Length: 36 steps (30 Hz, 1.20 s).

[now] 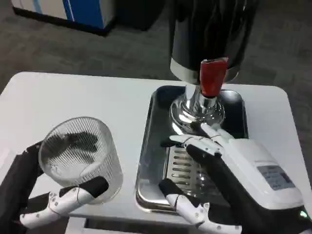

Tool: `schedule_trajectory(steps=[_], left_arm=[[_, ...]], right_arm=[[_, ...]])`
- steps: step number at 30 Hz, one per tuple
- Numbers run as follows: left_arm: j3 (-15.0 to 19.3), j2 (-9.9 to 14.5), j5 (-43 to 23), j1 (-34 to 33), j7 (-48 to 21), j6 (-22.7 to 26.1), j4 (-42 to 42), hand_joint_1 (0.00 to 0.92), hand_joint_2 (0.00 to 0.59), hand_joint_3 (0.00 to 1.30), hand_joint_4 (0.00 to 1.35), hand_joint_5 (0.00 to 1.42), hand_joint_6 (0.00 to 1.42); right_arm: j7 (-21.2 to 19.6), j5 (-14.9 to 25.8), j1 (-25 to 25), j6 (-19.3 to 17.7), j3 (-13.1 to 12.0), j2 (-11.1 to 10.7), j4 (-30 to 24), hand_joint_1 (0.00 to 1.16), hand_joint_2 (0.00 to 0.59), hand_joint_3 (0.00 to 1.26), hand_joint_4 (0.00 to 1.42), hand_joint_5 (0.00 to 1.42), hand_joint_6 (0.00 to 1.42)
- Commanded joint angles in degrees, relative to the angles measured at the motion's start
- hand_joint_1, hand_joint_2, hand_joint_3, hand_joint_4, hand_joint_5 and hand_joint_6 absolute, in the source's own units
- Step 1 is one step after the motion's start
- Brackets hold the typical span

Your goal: Grasp the cup under the faucet to collect the drink, then remove the cup.

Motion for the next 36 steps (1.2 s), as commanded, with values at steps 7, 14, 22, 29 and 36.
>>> schedule_trajectory(steps=[7,14,22,29,36], left_arm=[[-1.7,-0.07,-0.97,-0.33,-0.94,0.62,-0.88,0.485,0.125,0.5,0.46,0.53,0.36],[-2.2,-0.07,-0.76,-0.15,-0.88,1.01,-1.43,0.479,0.121,0.5,0.46,0.53,0.36],[-2.17,-0.18,-0.63,-0.04,-0.67,1.22,-2.02,0.477,0.12,0.5,0.46,0.53,0.36],[-3.32,-0.19,-0.3,-1.09,-1.02,1.46,-1.85,0.477,0.12,0.5,0.46,0.53,0.36],[-5.35,0.03,-0.08,-3.28,-1.56,1.97,-0.98,0.477,0.12,0.5,0.46,0.53,0.36]], right_arm=[[0.95,2.26,2.65,-2.38,-2.07,-1.6,-2.82,0.25,0.401,0.27,0.22,0.06,0.0],[0.39,2.55,4.13,-2.62,-2.76,-0.92,-3.07,0.25,0.397,0.26,0.22,0.07,0.01],[0.12,3.16,4.7,-2.61,-3.17,-0.03,-3.09,0.25,0.398,0.26,0.22,0.08,0.02],[0.15,3.26,5.04,-2.21,-3.35,0.59,-3.28,0.26,0.406,0.27,0.23,0.09,0.02],[-0.2,3.62,6.51,-1.48,-4.39,1.98,-3.32,0.26,0.412,0.26,0.24,0.11,0.03]])
